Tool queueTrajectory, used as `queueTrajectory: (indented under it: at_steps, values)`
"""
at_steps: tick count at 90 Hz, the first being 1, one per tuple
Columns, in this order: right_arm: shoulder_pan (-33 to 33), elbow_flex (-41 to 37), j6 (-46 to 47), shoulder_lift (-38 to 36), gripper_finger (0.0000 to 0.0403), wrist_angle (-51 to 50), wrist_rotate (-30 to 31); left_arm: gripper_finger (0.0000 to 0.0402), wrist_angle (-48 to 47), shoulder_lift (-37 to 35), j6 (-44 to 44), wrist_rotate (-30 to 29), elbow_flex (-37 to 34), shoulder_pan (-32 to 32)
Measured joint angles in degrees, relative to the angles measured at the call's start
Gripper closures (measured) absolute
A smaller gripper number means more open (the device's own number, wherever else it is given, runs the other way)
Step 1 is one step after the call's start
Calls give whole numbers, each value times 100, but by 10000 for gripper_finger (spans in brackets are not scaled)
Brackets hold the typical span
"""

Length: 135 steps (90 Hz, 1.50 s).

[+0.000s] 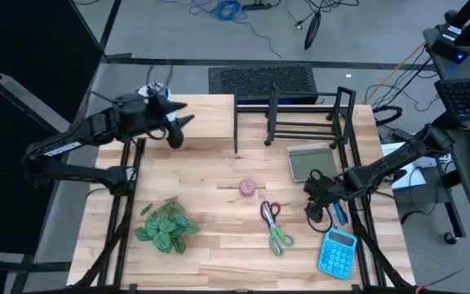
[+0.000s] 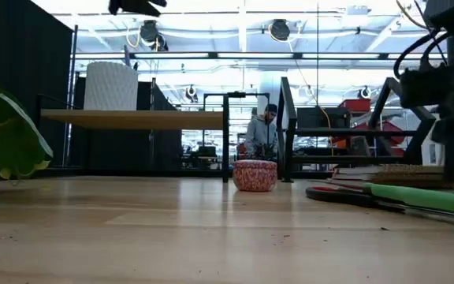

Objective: Stock shelves
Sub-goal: Put the purple pen into the white pen holder

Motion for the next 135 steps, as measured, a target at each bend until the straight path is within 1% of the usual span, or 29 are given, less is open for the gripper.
queueTrajectory:
  at_steps: [7, 14, 26, 35, 51, 67, 77, 87, 101, 105, 135]
  values:
    - [0, 222, 613, 17, 167, -644, -20, 204, 2, 237, -3, 6, 0, -142]
    - [-2, 235, 1196, 22, 167, -909, -234, 204, 2, 451, -2, 4, 0, -286]
    - [4, 221, 1675, 87, 168, -1274, -325, 204, 138, 745, -9, 6, 0, -520]
    - [4, 218, 1808, 167, 177, -1385, -317, 204, 243, 945, -7, 7, 0, -691]
    - [4, 158, 1830, 416, 202, -1338, -315, 204, 264, 1177, -4, 17, 0, -835]
    - [4, -209, 1876, 614, 230, -816, -276, 204, 263, 1350, -5, 14, 0, -900]
    - [4, -284, 1906, 644, 254, -564, -238, 204, 270, 1405, -4, 13, 0, -907]
    - [9, -297, 1866, 644, 294, -496, -186, 204, 291, 1425, -3, 9, 0, -904]
    - [9, -304, 1587, 647, 371, -365, -165, 204, 410, 1425, -3, 0, 0, -904]
    - [9, -304, 1467, 649, 385, -336, -142, 204, 443, 1425, -3, 0, 0, -904]
    - [9, -319, 1141, 656, 390, -100, 142, 204, 562, 1425, 28, 0, 0, -900]
